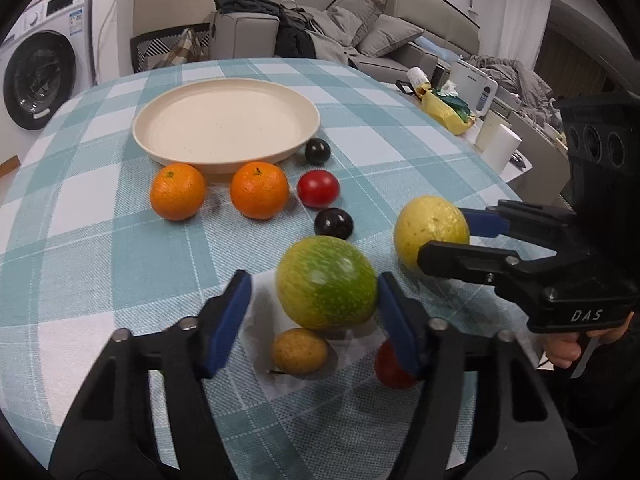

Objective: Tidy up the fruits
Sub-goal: 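Grasp the yellow citrus with the right gripper while the left gripper grasps the green citrus, then carry both citrus fruits over the cream plate and release them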

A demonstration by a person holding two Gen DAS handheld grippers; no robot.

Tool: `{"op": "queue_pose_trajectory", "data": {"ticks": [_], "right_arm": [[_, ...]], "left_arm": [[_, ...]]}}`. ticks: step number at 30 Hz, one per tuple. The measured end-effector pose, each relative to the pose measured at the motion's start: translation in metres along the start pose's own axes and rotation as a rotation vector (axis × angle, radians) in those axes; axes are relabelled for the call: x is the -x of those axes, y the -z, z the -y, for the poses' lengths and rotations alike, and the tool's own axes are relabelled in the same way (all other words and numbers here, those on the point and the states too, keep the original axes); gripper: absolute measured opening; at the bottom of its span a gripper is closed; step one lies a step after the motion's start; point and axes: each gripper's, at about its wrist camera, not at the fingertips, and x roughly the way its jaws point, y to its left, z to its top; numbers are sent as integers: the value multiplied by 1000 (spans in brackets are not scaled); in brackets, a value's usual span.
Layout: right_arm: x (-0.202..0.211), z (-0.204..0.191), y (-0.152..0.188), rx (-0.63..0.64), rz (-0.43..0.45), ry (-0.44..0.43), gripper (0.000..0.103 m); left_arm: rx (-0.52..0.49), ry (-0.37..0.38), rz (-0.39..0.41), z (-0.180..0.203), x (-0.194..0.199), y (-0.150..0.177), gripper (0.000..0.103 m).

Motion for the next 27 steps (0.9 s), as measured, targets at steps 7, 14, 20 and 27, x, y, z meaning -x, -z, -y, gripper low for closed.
{"op": "queue_pose_trajectory", "data": {"ticks": [7,14,20,27], "right_arm": [[1,0,1,2,9,4,50],[4,1,-5,-2,43,17,50],[13,0,-19,4,116,47,50],[16,-3,-40,8,168,69,50]], "left_arm": [[-11,19,16,4,1,1,49],[13,10,83,-4,22,-7,49],[25,-40,161,-19,45,-21,49],[49,-84,215,-41,55,-42,49]]}}
